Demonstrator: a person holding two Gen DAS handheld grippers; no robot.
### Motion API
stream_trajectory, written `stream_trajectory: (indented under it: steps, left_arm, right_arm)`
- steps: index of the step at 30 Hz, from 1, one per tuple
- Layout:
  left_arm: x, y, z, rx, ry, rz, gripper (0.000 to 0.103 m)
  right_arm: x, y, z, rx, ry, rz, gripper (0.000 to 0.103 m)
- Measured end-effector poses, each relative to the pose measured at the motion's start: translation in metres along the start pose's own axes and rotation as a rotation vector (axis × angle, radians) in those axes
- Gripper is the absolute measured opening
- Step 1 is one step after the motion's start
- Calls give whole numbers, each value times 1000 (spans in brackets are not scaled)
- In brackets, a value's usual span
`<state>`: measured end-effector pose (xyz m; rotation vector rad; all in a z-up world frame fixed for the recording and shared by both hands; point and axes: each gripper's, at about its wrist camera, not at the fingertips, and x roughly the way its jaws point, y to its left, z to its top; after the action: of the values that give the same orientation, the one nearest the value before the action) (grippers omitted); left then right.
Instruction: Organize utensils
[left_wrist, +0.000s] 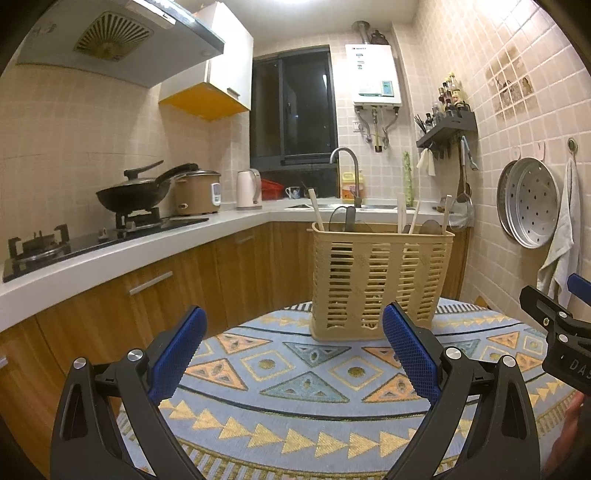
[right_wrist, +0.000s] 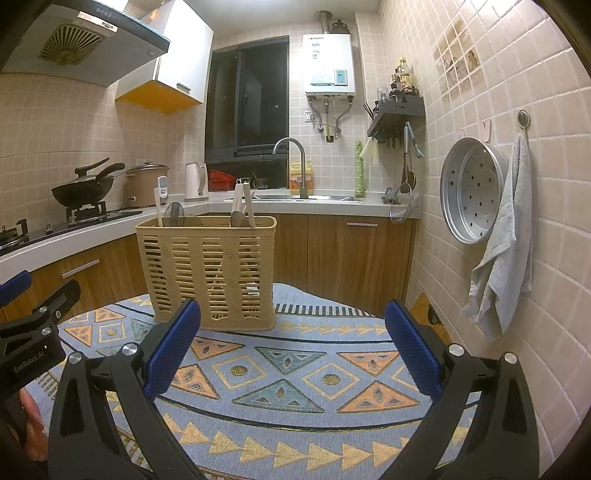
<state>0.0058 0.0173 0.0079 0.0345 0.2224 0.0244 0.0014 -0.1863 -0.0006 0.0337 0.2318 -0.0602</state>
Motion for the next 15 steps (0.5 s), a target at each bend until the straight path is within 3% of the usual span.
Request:
stream_trajectory:
  steps: [15]
  left_arm:
    - [9,9,-1,-37,45,-5,93]
  right_arm:
    - [0,0,1,0,3,-9,95]
